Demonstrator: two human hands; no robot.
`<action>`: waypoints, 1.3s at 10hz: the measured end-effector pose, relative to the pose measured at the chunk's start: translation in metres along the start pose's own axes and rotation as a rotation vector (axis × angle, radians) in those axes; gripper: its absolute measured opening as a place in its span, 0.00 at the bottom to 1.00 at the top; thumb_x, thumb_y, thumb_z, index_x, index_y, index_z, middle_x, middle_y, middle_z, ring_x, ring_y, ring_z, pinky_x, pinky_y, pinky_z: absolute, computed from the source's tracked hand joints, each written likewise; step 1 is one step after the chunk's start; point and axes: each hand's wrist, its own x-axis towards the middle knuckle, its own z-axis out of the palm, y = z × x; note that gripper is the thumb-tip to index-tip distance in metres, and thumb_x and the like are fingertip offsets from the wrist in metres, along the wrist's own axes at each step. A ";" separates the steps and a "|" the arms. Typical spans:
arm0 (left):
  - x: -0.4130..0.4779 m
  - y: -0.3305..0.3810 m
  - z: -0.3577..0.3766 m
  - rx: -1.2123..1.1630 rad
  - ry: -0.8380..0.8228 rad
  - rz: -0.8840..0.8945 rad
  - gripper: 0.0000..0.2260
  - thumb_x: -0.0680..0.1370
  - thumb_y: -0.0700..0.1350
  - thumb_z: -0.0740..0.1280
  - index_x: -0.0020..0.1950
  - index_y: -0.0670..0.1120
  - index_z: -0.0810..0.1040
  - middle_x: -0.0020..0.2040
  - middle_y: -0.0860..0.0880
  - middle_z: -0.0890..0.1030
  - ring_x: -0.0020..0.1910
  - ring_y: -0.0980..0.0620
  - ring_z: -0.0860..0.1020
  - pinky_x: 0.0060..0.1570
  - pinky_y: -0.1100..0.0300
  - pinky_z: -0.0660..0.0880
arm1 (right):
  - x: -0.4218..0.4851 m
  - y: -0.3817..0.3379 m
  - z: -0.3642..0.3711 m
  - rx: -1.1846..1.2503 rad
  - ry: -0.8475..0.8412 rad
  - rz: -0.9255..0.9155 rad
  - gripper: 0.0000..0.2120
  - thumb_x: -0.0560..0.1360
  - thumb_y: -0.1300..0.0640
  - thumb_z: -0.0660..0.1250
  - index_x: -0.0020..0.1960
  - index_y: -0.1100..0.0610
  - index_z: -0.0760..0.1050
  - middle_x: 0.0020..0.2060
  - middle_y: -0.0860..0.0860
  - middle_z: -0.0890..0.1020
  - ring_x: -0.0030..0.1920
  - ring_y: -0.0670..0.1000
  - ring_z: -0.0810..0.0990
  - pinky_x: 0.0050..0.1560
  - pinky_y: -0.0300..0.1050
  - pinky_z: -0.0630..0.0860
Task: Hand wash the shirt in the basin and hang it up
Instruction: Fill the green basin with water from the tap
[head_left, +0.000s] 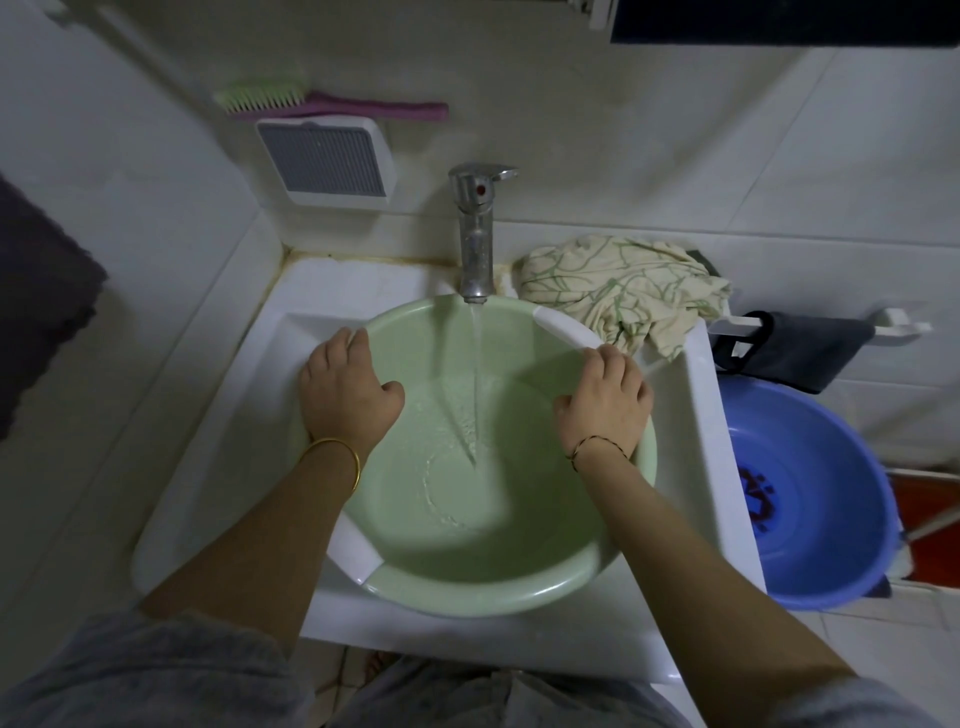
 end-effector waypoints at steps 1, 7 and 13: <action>0.000 0.000 0.000 -0.002 0.006 0.000 0.32 0.68 0.46 0.68 0.71 0.42 0.66 0.72 0.42 0.67 0.68 0.40 0.66 0.65 0.49 0.62 | 0.000 0.000 0.000 -0.015 -0.007 -0.001 0.28 0.72 0.54 0.66 0.70 0.59 0.63 0.71 0.54 0.64 0.71 0.57 0.59 0.68 0.53 0.56; 0.000 0.000 0.001 -0.006 0.013 0.004 0.32 0.68 0.46 0.68 0.71 0.41 0.67 0.71 0.41 0.67 0.68 0.40 0.66 0.65 0.49 0.63 | 0.001 0.000 0.001 -0.031 -0.009 -0.003 0.28 0.73 0.53 0.65 0.70 0.59 0.63 0.72 0.54 0.63 0.72 0.56 0.58 0.69 0.53 0.56; 0.000 0.000 0.000 -0.012 0.013 0.004 0.32 0.68 0.46 0.68 0.72 0.41 0.66 0.72 0.41 0.67 0.69 0.40 0.65 0.66 0.49 0.62 | 0.001 0.000 0.001 -0.036 -0.003 -0.003 0.27 0.73 0.52 0.65 0.69 0.58 0.63 0.71 0.53 0.63 0.72 0.56 0.58 0.69 0.53 0.57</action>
